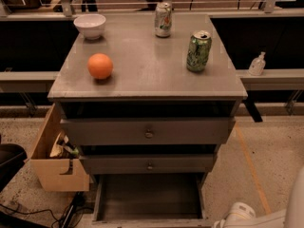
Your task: Close bottom drawer
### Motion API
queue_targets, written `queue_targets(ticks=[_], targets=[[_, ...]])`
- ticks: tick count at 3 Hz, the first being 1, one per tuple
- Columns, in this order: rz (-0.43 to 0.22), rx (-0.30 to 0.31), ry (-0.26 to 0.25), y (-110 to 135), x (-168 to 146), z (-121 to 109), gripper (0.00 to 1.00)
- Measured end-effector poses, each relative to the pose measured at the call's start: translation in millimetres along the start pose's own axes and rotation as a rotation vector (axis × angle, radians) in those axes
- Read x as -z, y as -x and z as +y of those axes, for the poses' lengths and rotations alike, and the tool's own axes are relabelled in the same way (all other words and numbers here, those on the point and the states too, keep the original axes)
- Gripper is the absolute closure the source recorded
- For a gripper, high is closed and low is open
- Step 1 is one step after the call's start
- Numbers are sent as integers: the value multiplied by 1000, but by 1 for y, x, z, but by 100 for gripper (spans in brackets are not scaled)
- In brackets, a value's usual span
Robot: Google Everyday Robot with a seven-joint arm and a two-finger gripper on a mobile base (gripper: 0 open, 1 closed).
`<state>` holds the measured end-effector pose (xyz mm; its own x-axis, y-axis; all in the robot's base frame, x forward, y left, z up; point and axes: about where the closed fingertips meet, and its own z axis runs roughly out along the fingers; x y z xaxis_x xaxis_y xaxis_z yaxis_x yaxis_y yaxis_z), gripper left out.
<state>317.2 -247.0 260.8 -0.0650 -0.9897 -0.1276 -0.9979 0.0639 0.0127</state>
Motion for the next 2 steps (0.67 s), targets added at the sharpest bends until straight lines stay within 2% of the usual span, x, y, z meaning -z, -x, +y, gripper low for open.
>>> queue_targets(ticks=[2], targets=[[7, 79, 37, 34, -63, 0, 100]])
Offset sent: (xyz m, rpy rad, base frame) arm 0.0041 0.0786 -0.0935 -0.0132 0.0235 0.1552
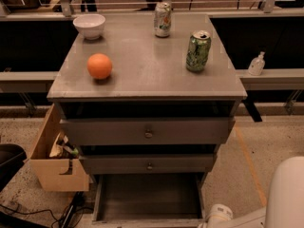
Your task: Close bottom drawer
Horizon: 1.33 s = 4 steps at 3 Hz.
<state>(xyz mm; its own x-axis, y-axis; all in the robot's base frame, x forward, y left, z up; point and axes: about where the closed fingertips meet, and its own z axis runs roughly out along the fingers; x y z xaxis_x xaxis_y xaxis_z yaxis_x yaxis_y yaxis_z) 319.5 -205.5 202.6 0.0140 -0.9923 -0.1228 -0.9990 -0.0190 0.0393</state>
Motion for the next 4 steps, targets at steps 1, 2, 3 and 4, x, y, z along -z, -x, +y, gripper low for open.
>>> queue_targets(ticks=[1, 2, 3, 4], targets=[[0, 58, 10, 31, -36, -1, 100], [2, 81, 19, 46, -60, -2, 100], [28, 102, 13, 63, -79, -12, 100], [58, 113, -5, 73, -91, -30, 100]])
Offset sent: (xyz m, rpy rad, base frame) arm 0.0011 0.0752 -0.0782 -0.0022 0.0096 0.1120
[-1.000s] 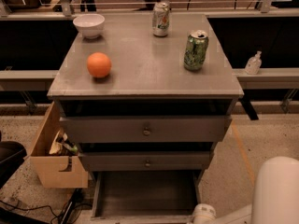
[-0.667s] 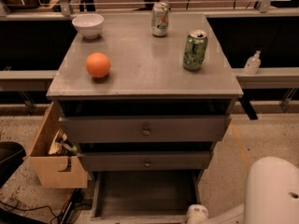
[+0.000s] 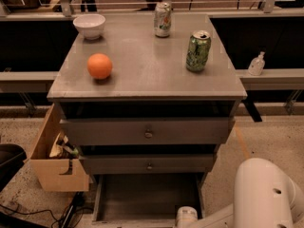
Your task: Close bottom drawer
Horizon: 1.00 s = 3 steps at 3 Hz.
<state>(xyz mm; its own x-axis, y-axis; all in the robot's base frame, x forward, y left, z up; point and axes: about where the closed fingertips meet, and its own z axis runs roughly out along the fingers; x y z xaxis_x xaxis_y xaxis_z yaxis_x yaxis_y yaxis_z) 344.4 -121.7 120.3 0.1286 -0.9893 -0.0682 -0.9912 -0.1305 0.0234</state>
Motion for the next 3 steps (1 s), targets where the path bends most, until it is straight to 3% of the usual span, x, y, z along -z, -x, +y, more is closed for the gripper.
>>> queue_targets(ticks=[2, 3], targets=[[55, -2, -66, -4, 1, -41, 100], [56, -2, -67, -4, 1, -39, 100]])
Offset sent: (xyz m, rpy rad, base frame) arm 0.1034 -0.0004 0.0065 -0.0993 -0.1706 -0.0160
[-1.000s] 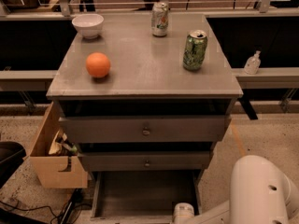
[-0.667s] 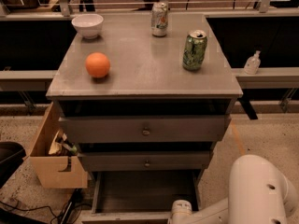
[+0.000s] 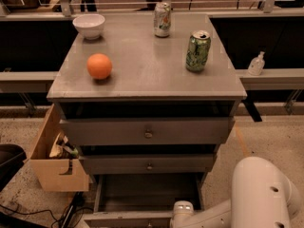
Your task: Close bottom drawer
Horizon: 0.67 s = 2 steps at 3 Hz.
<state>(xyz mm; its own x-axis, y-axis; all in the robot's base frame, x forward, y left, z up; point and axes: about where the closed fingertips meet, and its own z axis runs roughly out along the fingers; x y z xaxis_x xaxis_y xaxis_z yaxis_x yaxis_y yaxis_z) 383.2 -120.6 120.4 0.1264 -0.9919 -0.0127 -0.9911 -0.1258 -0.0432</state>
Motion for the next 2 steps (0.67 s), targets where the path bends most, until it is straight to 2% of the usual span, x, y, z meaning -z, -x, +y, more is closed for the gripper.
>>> queue_targets(ticks=[1, 2], targets=[[22, 1, -32, -3, -1, -26, 100], [22, 1, -32, -3, -1, -26, 100]])
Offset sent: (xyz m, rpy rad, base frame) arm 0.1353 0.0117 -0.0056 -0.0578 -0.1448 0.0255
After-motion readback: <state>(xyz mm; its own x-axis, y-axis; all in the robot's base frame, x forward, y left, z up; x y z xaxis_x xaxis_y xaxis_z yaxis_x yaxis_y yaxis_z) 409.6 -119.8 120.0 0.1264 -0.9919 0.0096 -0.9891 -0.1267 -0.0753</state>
